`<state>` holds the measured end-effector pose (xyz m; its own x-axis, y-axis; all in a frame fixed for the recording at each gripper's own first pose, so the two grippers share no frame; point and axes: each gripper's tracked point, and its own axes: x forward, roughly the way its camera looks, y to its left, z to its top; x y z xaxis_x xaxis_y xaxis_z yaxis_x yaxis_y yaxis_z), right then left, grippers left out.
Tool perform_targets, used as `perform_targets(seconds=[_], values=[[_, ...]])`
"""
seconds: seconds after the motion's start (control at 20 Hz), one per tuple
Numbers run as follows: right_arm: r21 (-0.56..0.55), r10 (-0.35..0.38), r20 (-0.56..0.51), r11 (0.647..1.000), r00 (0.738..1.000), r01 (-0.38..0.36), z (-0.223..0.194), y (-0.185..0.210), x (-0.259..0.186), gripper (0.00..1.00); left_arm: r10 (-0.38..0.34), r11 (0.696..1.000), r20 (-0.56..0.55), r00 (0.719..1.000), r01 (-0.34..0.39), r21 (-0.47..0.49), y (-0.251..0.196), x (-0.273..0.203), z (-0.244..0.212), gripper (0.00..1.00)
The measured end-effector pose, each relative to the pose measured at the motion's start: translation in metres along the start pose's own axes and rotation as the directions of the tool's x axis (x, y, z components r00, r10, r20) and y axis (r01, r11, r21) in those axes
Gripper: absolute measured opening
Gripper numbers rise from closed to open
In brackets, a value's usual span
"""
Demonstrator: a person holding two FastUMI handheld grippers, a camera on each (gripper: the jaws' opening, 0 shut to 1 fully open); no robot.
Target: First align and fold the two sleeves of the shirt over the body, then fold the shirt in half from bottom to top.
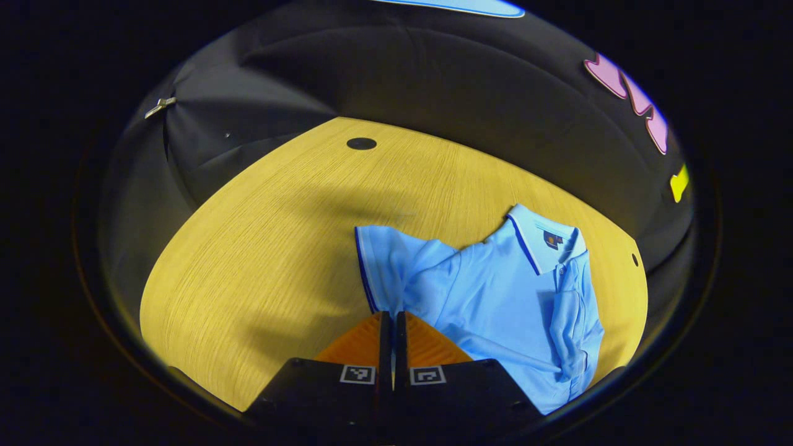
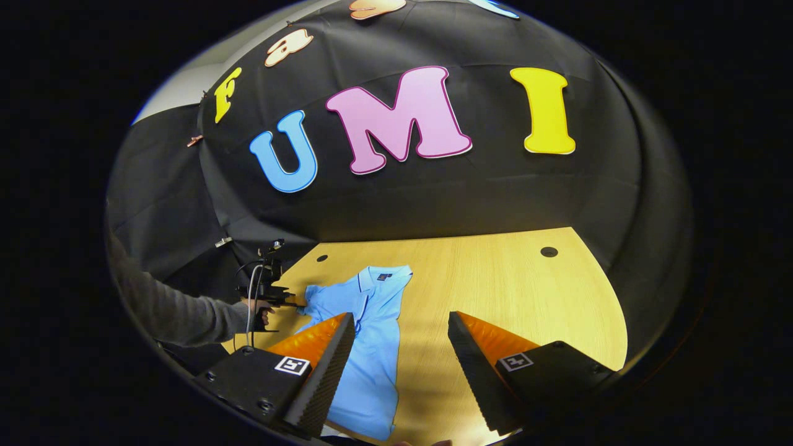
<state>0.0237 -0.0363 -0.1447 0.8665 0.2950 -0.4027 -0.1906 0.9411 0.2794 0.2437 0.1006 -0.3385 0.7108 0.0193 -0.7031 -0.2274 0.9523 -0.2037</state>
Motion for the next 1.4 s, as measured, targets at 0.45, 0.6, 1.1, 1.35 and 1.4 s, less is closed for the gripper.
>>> perform_targets(seconds=[0.45, 0.6, 1.1, 1.35, 1.4], values=[[0.031, 0.011, -0.005, 0.999, 1.000, -0.011, -0.003, 0.000, -0.004, 0.94, -0.163, 0.986, 0.140, 0.977, 0.159, 0.044, -0.064, -0.047, 0.023, 0.06], [0.040, 0.010, -0.004, 0.999, 1.000, -0.009, -0.003, -0.003, -0.006, 0.94, -0.247, 0.968, 0.161, 0.956, 0.234, 0.093, -0.102, -0.071, 0.019, 0.06], [0.066, 0.011, -0.012, 0.998, 1.000, -0.011, -0.011, -0.009, -0.011, 0.94, -0.405, 0.866, 0.021, 0.914, 0.376, 0.330, -0.212, -0.097, -0.049, 0.06], [0.076, 0.009, -0.014, 0.997, 1.000, -0.008, -0.016, -0.013, -0.016, 0.94, -0.341, 0.820, -0.073, 0.937, 0.334, 0.465, -0.225, -0.079, -0.089, 0.06], [0.079, 0.005, -0.015, 0.997, 1.000, -0.004, -0.019, -0.013, -0.017, 0.94, -0.318, 0.812, -0.081, 0.945, 0.316, 0.490, -0.224, -0.075, -0.096, 0.06]])
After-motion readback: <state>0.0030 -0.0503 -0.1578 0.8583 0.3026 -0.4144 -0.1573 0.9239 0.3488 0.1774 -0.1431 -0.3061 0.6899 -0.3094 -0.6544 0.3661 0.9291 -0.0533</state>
